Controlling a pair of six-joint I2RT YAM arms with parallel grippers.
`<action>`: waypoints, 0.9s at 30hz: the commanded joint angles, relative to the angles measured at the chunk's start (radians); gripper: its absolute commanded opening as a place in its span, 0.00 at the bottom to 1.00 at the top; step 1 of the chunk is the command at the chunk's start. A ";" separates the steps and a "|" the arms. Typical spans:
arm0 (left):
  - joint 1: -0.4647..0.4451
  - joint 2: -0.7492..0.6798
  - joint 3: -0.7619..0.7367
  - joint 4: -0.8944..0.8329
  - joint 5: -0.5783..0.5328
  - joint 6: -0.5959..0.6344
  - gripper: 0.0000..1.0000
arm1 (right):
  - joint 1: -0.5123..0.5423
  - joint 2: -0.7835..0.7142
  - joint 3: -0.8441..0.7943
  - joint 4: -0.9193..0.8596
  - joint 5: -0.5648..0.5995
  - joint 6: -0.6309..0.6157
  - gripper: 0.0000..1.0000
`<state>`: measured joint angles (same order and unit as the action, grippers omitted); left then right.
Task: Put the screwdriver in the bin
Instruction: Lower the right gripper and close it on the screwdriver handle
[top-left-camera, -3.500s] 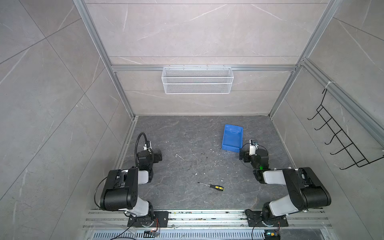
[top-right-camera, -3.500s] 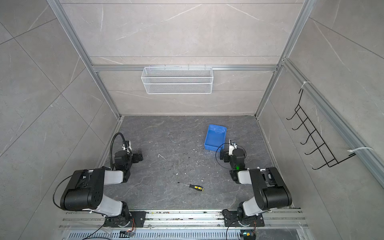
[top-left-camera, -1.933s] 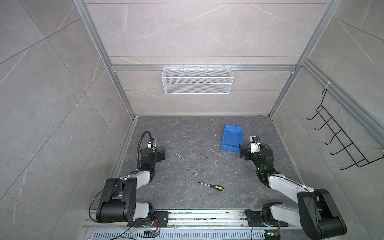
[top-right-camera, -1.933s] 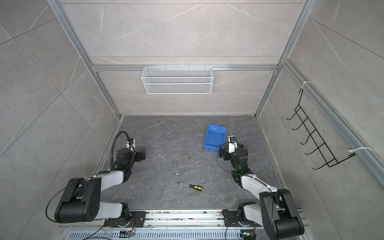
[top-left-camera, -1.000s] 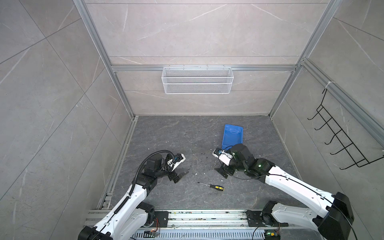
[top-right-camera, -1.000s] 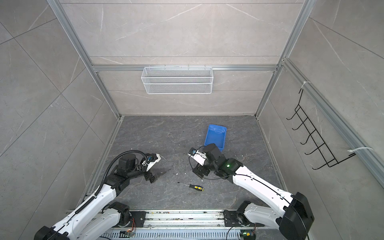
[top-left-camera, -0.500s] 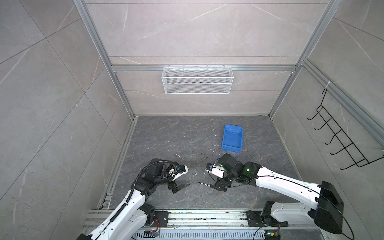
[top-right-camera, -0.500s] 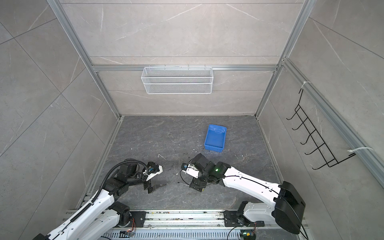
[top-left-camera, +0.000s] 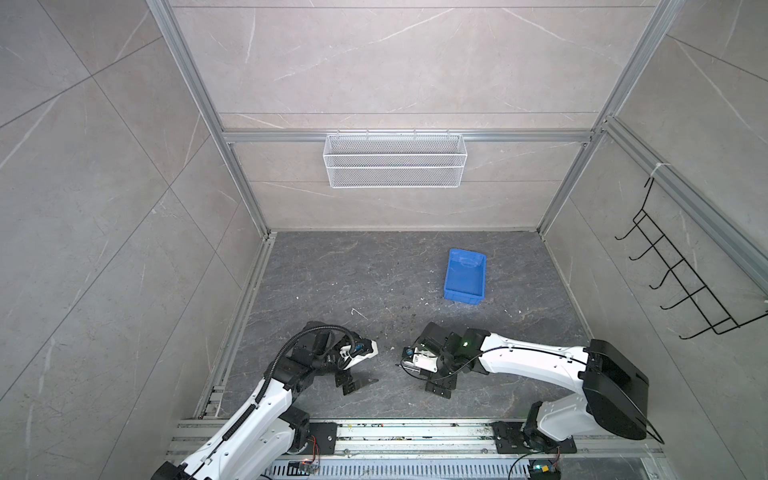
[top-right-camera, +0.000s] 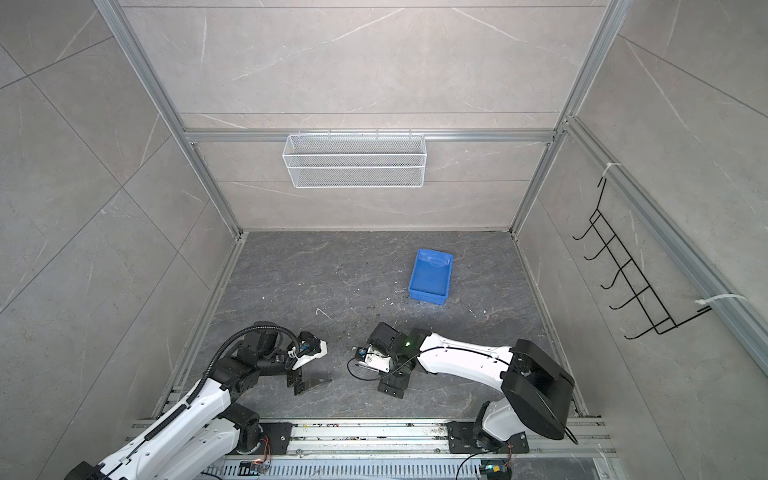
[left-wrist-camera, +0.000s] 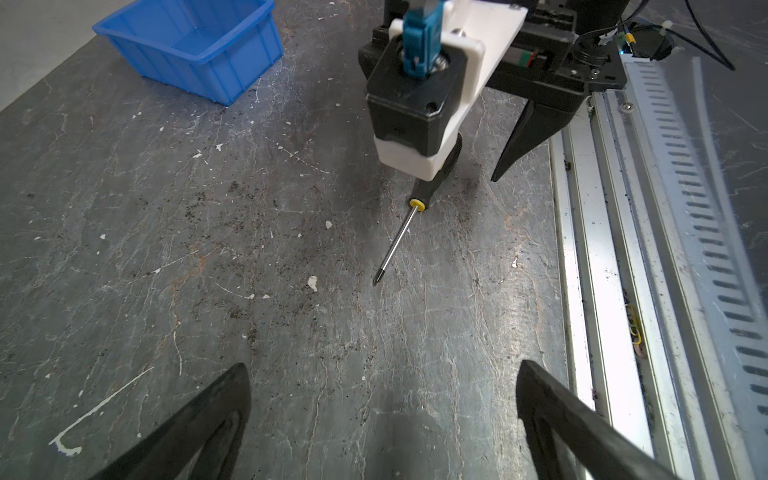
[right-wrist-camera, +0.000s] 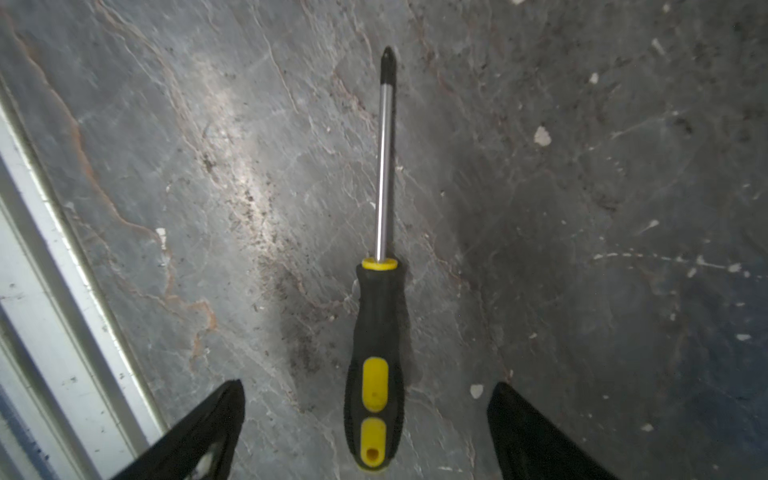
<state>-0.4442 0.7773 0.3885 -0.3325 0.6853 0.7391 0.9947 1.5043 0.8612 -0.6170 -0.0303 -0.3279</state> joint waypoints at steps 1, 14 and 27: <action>-0.008 -0.008 -0.005 -0.025 0.037 0.058 1.00 | 0.001 0.045 0.014 -0.021 0.011 0.023 0.94; -0.023 0.001 -0.002 -0.027 0.020 0.055 1.00 | 0.001 0.127 0.035 -0.020 0.112 0.055 0.99; -0.031 0.008 -0.001 -0.025 0.012 0.050 1.00 | 0.001 0.120 0.025 -0.013 0.125 0.055 0.35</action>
<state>-0.4690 0.7868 0.3824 -0.3557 0.6838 0.7643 0.9947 1.6123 0.8845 -0.6281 0.0673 -0.2775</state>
